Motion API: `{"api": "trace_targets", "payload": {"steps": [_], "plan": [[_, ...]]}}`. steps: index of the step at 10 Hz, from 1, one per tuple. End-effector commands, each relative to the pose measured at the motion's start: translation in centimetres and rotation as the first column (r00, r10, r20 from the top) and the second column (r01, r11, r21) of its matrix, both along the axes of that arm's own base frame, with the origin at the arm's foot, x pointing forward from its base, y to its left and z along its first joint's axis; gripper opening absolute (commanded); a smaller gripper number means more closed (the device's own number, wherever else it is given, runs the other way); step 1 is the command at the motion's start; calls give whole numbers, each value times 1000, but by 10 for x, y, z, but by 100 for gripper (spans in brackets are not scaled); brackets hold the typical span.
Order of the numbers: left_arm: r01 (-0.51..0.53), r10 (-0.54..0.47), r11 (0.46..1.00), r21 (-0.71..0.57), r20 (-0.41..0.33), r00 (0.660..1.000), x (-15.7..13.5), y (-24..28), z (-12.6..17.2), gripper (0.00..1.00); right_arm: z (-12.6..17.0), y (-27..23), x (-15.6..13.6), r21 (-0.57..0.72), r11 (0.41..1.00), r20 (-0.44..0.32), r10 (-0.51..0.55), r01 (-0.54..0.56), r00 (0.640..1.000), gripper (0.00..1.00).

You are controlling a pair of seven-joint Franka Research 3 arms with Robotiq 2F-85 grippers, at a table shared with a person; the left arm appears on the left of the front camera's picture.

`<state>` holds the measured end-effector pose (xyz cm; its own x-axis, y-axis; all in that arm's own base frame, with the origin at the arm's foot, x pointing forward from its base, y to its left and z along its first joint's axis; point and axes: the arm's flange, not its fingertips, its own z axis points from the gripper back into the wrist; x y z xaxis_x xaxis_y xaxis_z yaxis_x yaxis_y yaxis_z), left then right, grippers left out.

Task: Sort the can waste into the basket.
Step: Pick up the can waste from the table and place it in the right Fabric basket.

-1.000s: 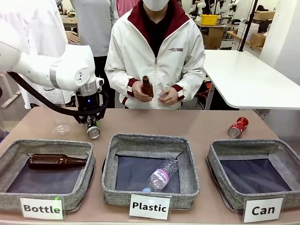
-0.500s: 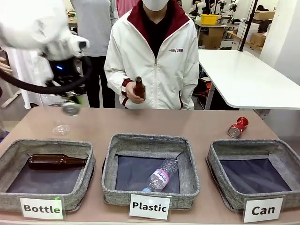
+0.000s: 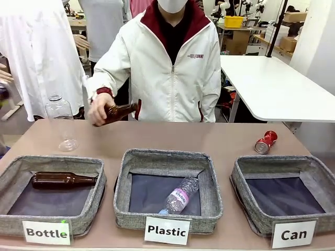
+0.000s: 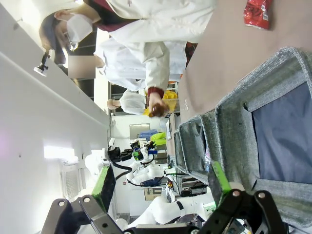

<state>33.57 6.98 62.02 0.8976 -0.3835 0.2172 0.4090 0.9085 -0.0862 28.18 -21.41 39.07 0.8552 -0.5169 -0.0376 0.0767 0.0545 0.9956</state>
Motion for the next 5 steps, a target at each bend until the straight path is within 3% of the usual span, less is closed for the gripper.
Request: {"api": "trace_targets", "payload": {"steps": [1, 2, 4, 5], "plan": [[-85, 82, 993, -85, -46, 996, -14, 80, -11, 0, 0, 0, -1, -6, 1000, 25, 6, -6, 1000, 100], [-211, 186, 961, -179, -146, 972, -23, 121, -22, 33, 0, 0, -1, -6, 1000, 25, 6, -6, 1000, 100], [-267, 229, 905, -332, -150, 962, -58, 167, -58, 33, 0, 0, -1, -6, 1000, 25, 6, -6, 1000, 100], [-262, 217, 873, -411, -154, 964, -61, 176, -70, 33, 0, 0, -1, -6, 1000, 25, 6, -6, 1000, 100]]}}
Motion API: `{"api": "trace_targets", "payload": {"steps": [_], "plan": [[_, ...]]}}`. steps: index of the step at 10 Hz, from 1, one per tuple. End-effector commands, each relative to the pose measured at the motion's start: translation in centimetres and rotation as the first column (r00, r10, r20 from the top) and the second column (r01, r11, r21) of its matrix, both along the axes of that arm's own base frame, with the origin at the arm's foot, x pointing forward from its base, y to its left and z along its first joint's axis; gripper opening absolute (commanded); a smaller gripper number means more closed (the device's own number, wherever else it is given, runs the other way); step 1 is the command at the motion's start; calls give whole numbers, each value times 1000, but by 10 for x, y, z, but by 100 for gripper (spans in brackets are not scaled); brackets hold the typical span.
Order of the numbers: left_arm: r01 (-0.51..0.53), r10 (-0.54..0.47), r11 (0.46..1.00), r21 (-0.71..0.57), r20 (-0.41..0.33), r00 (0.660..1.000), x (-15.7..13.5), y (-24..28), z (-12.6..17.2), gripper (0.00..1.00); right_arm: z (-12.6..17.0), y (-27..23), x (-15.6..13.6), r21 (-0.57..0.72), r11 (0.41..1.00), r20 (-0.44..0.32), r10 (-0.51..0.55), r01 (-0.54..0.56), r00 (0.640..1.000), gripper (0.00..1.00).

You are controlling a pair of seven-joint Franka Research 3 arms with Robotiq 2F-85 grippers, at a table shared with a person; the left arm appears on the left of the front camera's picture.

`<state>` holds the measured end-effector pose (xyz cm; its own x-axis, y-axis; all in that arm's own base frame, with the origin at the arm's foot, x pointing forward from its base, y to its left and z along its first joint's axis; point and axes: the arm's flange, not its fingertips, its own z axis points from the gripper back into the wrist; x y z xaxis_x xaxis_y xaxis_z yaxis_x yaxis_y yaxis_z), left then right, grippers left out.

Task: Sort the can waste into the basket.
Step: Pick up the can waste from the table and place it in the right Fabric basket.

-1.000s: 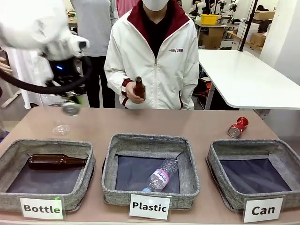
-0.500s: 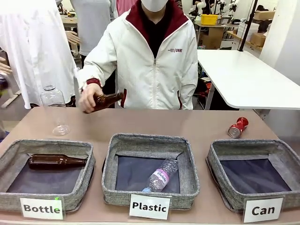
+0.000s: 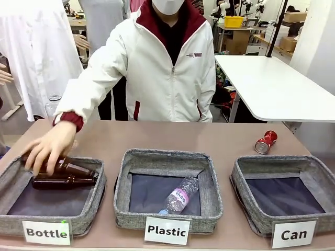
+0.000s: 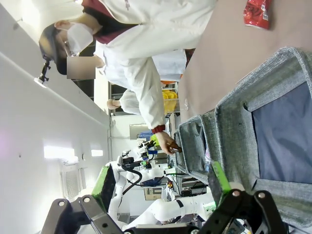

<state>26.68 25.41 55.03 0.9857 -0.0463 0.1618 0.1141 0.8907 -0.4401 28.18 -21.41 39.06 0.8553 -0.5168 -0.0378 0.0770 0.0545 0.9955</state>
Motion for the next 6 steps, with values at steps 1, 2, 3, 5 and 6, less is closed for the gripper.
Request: {"api": "trace_targets", "payload": {"steps": [1, 2, 3, 5, 6], "plan": [[27, -17, 986, -164, 58, 998, 6, -1, -12, 33, 0, 0, -1, -6, 1000, 25, 6, -6, 1000, 100], [21, -14, 980, -200, 39, 999, 6, 1, -17, 33, 0, 0, -1, -6, 1000, 25, 6, -6, 1000, 100], [-8, 6, 976, -219, -10, 1000, 12, 2, -19, 33, 0, 0, -1, -6, 1000, 25, 6, -6, 1000, 100], [-12, -7, 967, -256, -75, 997, 28, -17, -8, 33, 0, 0, -1, -6, 1000, 25, 6, -6, 1000, 100], [-11, -12, 968, -249, -92, 996, 33, -35, 1, 33, 0, 0, -1, -6, 1000, 25, 6, -6, 1000, 100]]}}
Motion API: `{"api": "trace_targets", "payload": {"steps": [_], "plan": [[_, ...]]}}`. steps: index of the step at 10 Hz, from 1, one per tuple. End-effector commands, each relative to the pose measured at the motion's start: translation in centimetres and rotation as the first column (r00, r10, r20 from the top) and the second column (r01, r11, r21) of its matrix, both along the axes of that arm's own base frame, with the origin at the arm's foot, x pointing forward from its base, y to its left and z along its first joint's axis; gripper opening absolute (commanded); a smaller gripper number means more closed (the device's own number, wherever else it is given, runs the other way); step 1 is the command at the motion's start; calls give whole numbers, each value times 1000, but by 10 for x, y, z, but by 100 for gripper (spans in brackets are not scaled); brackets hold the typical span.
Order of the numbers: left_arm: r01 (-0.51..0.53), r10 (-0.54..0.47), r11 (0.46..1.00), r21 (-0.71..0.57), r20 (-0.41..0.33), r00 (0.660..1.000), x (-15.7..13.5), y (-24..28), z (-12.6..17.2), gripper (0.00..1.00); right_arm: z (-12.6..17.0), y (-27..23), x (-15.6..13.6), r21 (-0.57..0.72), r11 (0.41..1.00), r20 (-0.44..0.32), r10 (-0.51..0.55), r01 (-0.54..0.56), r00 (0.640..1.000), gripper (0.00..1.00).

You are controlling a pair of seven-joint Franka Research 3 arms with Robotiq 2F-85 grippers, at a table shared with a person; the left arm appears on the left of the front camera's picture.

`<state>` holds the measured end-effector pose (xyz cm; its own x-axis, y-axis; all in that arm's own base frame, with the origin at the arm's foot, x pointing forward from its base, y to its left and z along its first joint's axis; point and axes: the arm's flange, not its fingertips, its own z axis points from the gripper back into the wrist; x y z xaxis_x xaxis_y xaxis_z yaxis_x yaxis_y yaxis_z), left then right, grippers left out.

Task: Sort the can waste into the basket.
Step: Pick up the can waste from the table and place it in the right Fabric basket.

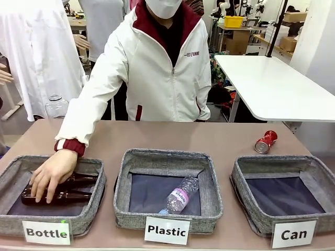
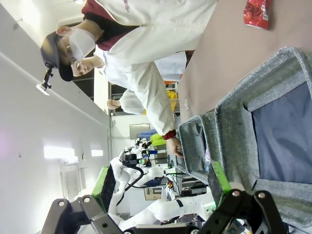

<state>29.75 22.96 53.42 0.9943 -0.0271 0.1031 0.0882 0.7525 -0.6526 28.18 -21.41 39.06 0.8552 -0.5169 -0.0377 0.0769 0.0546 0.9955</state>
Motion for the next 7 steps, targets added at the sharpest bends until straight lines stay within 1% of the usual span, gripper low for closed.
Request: {"api": "trace_targets", "payload": {"steps": [1, 2, 3, 5, 7], "plan": [[16, -16, 1000, 1, -40, 999, 7, -37, 27, 33, 0, 0, -1, -6, 1000, 25, 6, -6, 1000, 100], [54, -53, 998, 19, -31, 998, 6, -71, 36, 33, 0, 0, -1, -6, 1000, 25, 6, -6, 1000, 100], [68, -67, 997, 34, -24, 997, 4, -96, 42, 33, 0, 0, -1, -6, 1000, 25, 6, -6, 1000, 100], [165, -165, 986, 36, 4, 986, 7, -148, 49, 33, 0, 0, -1, -6, 1000, 25, 6, -6, 1000, 100], [228, -234, 965, 133, 30, 972, 27, -216, 45, 33, 0, 0, -1, -6, 1000, 25, 6, -6, 1000, 100]]}}
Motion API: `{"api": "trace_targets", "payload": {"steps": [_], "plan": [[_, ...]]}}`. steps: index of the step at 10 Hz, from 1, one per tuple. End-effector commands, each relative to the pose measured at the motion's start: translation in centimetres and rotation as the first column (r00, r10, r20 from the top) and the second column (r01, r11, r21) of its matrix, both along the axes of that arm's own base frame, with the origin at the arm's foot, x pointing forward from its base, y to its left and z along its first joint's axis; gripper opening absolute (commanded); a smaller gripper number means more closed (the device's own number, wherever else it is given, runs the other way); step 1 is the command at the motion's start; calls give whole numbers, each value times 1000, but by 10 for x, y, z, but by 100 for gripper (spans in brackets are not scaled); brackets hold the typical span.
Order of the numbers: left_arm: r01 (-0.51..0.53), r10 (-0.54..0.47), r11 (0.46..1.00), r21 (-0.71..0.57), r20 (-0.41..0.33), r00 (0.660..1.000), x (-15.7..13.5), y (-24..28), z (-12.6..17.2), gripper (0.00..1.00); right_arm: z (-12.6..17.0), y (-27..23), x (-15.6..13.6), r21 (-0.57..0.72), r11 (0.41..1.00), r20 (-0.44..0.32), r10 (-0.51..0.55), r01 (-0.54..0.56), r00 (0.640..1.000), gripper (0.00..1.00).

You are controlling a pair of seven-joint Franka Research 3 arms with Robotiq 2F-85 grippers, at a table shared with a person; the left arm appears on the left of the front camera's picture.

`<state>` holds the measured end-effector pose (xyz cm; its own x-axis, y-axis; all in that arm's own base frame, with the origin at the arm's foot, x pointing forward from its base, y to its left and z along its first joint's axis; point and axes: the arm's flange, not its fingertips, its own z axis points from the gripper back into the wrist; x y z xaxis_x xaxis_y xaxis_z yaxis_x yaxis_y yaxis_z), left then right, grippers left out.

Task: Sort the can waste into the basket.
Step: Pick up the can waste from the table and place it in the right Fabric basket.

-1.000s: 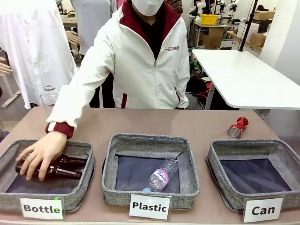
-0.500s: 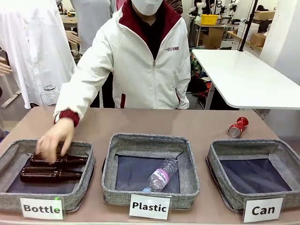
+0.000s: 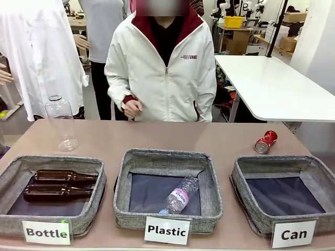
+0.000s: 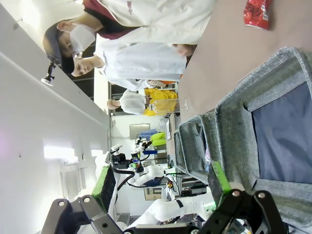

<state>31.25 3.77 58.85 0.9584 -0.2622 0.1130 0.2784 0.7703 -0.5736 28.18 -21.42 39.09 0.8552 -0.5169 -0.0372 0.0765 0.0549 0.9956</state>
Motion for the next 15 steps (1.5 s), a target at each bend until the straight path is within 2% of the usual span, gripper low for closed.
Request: {"api": "trace_targets", "payload": {"steps": [1, 3, 4, 6, 7, 8, 9, 10, 12, 13, 14, 15], "plan": [[106, -109, 990, 89, 23, 994, 29, -69, -13, 33, 0, 0, -1, -5, 1000, 24, 6, -6, 1000, 100], [323, -328, 928, 187, -3, 945, 65, -155, -21, 33, 0, 0, -1, -5, 1000, 24, 6, -6, 1000, 100], [346, -362, 913, 217, 36, 932, 77, -192, -27, 33, 0, 0, -1, -5, 1000, 24, 6, -6, 1000, 100], [436, -473, 852, 289, 70, 878, 86, -296, -41, 33, 0, 0, -1, -5, 1000, 24, 6, -6, 1000, 100], [495, -552, 792, 356, 74, 830, 84, -359, -46, 33, 0, 0, -1, -5, 1000, 24, 6, -6, 1000, 100], [493, -568, 779, 388, 103, 816, 84, -410, -53, 33, 0, 0, -1, -5, 1000, 24, 6, -6, 1000, 100], [486, -583, 781, 393, 179, 792, 83, -459, -64, 33, 0, 0, 0, 0, 1000, 0, 0, 0, 1000, 100], [495, -596, 791, 359, 271, 756, 76, -505, -77, 33, 19, -18, -30, -53, 998, 18, 28, -27, 999, 100], [518, -579, 815, 261, 403, 708, 52, -556, -95, 33, 38, -62, -87, -229, 970, -91, 62, -81, 994, 100], [548, -589, 805, 227, 410, 696, 41, -561, -98, 33, 48, -83, -110, -277, 958, -105, 49, -77, 993, 100], [546, -551, 825, 143, 415, 724, 37, -559, -101, 33, 53, -106, -131, -336, 939, -115, 32, -70, 993, 100], [418, -455, 890, 182, 399, 796, 52, -550, -110, 33, 54, -125, -145, -375, 927, -104, -25, -16, 994, 100]]}}
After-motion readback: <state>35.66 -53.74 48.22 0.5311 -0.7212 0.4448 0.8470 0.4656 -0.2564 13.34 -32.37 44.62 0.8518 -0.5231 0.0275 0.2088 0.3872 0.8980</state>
